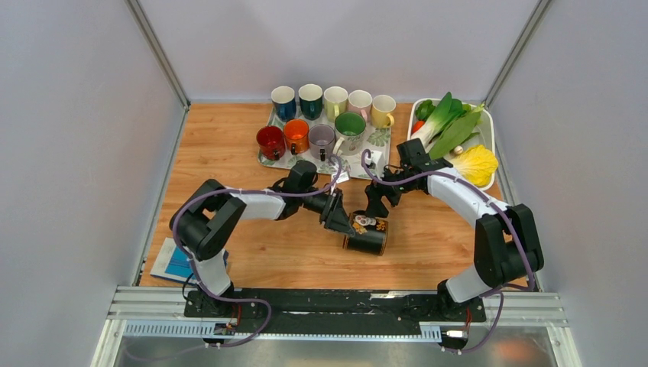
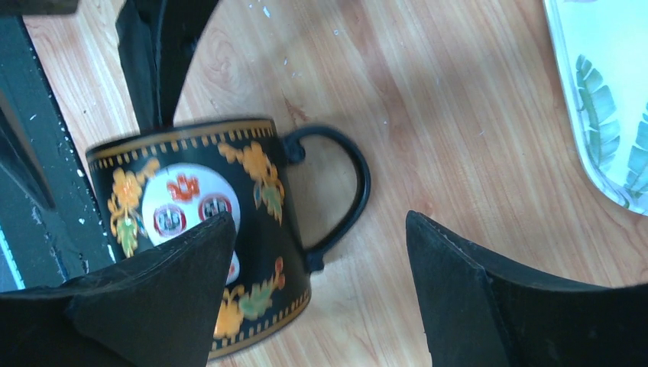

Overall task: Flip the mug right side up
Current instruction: Turn over the cup at the center of the board, then place the cup on the tray.

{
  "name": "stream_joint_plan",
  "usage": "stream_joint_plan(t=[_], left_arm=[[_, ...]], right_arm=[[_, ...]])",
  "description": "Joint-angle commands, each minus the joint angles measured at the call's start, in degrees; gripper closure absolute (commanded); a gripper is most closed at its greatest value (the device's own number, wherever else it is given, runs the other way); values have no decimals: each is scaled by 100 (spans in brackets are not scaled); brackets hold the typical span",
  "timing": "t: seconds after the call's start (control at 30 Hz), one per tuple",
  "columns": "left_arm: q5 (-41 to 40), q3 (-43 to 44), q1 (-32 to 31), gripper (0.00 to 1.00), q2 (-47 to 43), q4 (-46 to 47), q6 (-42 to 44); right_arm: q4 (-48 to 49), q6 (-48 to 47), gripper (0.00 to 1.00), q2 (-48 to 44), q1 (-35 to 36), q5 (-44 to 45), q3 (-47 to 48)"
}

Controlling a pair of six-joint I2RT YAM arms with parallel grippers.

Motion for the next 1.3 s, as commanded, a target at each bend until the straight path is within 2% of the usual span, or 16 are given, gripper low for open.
stream_joint_plan(t=[0.0,0.13,0.27,0.33,0.37,0.4,0.43,0.47,0.5,0.53,0.6,0.67,0.77,0.93,1.07,1.27], left_arm=[[-35,495,-106,49,398,1128,-967],[9,813,20,77,675,768,-1013],[112,1040,359,90,527,-389,-123],[114,1403,549,93,369,-2424,1198],[55,1759,601,94,338,-3096,2351],[-7,1953,660,96,304,-4437,3074],[-206,2360,674,96,288,-5065,4473],[-327,2668,676,97,268,-6127,5207],[-569,2763,673,98,235,-6499,6370],[-728,2861,678,99,175,-6995,6802],[-1186,2882,676,100,32,-7385,8068],[-1620,2863,673,100,-122,-7532,8629],[-2279,2868,691,100,-321,-7426,8964],[-2891,2975,741,100,-459,-7384,9905],[-3335,3108,741,100,-535,-7623,10641],[-4124,2807,594,100,-971,-7402,11434]], right_arm=[[131,147,15,-170,-16,-8,-158],[139,190,15,-177,-38,-13,-117],[62,119,13,-133,-170,-8,154],[-70,40,13,-39,-291,-88,330],[-165,3,13,22,-362,-174,420],[-230,-24,13,70,-412,-277,495],[-282,-46,13,148,-462,-403,567],[-318,-102,13,195,-476,-540,625],[-358,-179,12,252,-487,-705,681],[-396,-290,12,318,-495,-857,724],[-493,-555,11,455,-498,-1086,842],[-671,-945,11,591,-498,-1177,1002],[-925,-1703,11,796,-499,-1163,1220],[-1121,-2047,12,1127,-484,-1216,1753],[-1788,-2958,15,1390,-325,-1089,2446],[-1872,-3055,19,1475,273,-531,2551]])
